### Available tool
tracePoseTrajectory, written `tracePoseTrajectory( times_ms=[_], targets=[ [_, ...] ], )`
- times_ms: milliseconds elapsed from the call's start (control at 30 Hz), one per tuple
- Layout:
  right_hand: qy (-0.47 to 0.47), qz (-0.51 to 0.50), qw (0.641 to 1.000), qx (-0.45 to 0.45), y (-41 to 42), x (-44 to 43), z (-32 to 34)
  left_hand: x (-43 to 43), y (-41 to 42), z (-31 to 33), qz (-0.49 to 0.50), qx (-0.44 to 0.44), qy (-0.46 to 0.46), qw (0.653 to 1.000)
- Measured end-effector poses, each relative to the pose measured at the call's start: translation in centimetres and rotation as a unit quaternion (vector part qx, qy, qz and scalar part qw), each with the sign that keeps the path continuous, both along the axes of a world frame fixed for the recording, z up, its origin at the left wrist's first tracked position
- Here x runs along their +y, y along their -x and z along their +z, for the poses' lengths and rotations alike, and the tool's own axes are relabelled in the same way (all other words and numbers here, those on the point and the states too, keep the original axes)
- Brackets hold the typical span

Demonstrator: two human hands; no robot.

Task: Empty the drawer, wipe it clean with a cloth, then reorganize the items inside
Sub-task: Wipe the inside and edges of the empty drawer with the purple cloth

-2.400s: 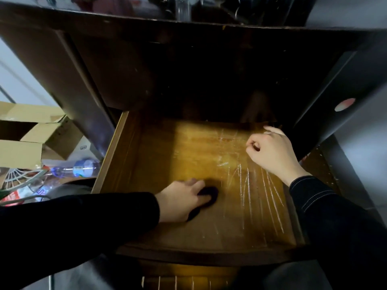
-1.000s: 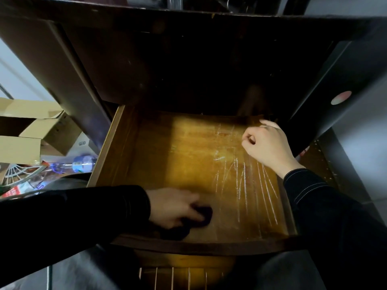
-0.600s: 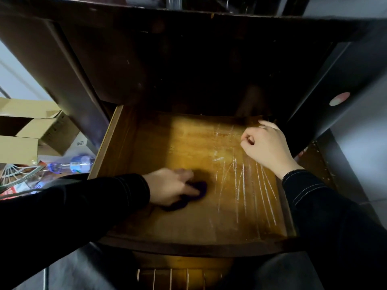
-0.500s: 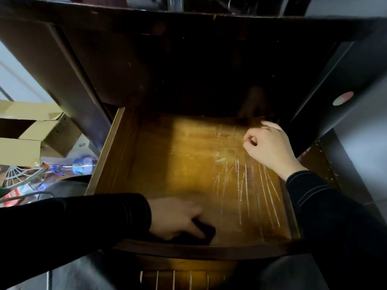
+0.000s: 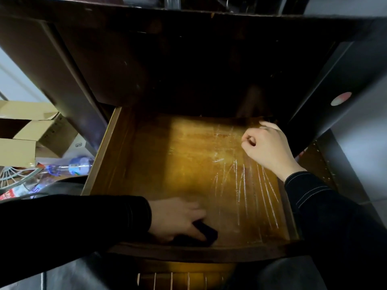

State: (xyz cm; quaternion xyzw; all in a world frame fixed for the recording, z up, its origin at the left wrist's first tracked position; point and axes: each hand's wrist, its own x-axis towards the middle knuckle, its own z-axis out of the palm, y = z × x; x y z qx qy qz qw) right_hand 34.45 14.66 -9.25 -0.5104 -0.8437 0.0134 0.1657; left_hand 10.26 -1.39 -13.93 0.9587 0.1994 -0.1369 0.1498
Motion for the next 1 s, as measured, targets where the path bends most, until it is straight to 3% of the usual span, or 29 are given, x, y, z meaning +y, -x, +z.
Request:
tracePoseTrajectory(
  times_ms=[100,300,400,533,600,733,800,867,1000],
  targets=[
    [0.0,0.005,1.0,0.004,0.0,0.0,0.0,2.1,0.6,0.4,0.047,0.0,-0.013,0.999],
    [-0.002,0.001,1.0,-0.018,0.0,-0.2,0.1,7.5,0.9,0.5,0.316,0.011,-0.075,0.946],
    [-0.007,0.001,1.0,-0.023,0.0,-0.1,0.0,5.2,0.3,0.2,0.246,-0.011,-0.064,0.967],
    [-0.007,0.0,1.0,-0.019,0.0,0.1,-0.2,0.0,-0.6,-0.4,0.02,-0.016,0.016,1.0],
    [-0.007,0.001,1.0,-0.019,-0.1,0.2,-0.3,0.9,-0.4,-0.6,0.031,-0.007,0.009,0.999],
    [-0.009,0.001,1.0,-0.024,-0.1,0.2,-0.3,6.2,-0.2,0.3,0.25,-0.005,-0.061,0.966],
    [-0.01,0.0,1.0,-0.027,0.0,0.1,-0.2,7.7,-0.4,0.4,0.3,0.013,-0.1,0.949],
    [-0.008,0.0,1.0,-0.025,0.0,0.0,-0.2,6.7,-0.7,0.2,0.255,0.009,-0.106,0.961],
    [-0.007,0.003,1.0,-0.009,0.0,0.1,-0.2,1.0,-1.3,-0.1,0.039,-0.028,-0.007,0.999]
  ],
)
